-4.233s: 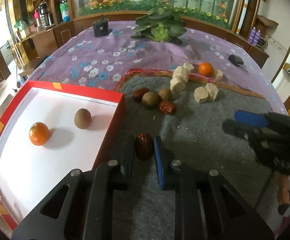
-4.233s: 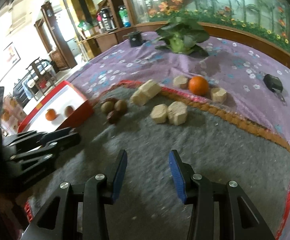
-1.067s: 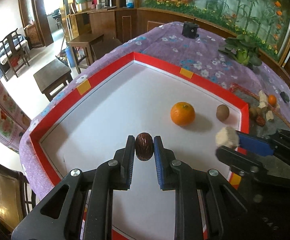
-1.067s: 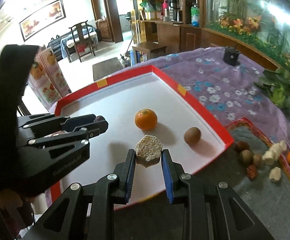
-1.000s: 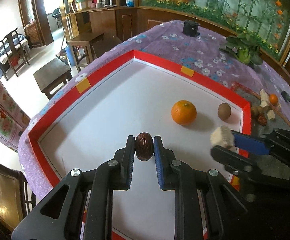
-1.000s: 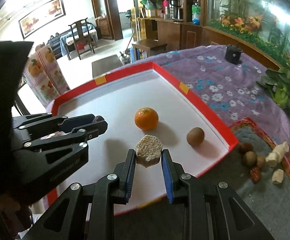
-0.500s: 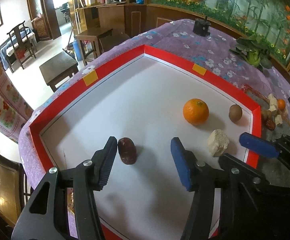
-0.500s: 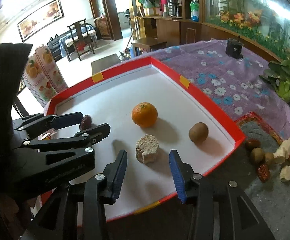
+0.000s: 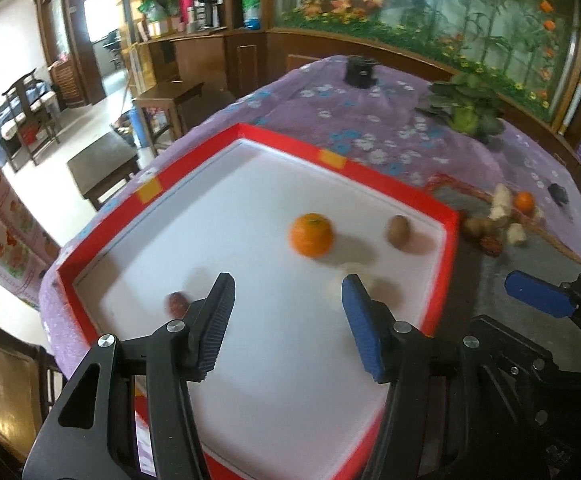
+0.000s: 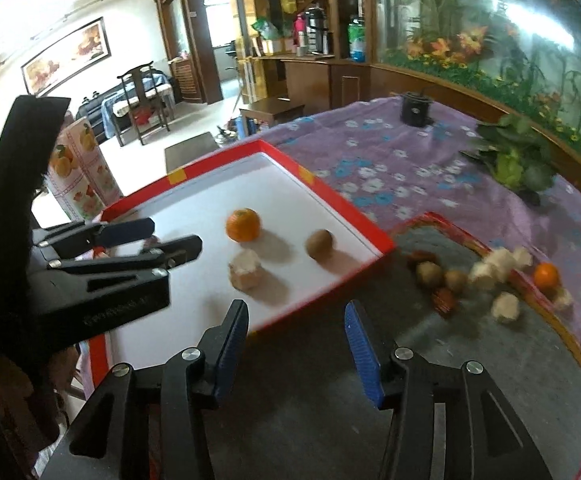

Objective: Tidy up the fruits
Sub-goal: 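Withdraw from the tray and grasp another red date with the left tool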

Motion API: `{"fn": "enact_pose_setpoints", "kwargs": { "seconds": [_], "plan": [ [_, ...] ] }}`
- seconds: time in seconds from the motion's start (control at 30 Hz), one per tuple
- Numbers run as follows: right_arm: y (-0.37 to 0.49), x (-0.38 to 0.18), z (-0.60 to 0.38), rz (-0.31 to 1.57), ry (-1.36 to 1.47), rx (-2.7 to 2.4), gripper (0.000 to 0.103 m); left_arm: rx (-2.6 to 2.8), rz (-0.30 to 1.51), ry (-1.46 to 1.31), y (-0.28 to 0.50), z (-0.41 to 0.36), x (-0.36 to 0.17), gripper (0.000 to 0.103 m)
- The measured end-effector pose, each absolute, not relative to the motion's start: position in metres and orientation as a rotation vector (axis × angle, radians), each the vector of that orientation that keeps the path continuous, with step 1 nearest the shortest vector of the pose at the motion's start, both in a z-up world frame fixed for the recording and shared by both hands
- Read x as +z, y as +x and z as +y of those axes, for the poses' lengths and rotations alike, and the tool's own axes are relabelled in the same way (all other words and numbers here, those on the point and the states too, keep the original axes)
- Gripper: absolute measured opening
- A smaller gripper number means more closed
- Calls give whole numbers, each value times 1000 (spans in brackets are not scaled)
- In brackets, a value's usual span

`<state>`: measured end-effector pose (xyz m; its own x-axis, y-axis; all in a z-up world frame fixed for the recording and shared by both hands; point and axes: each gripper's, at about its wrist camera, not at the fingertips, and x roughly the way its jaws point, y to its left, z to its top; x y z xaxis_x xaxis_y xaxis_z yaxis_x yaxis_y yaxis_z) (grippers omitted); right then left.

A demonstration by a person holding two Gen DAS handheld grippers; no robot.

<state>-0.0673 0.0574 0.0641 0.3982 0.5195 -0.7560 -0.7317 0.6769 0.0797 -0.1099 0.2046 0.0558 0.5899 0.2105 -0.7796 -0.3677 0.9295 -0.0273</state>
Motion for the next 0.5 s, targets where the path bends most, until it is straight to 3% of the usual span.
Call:
{"fn": "enact_pose_setpoints", "kwargs": {
  "seconds": [0.5],
  "plan": [
    [-46, 55, -77, 873, -178, 624, 50, 103, 903, -171, -69, 102, 60, 56]
  ]
}}
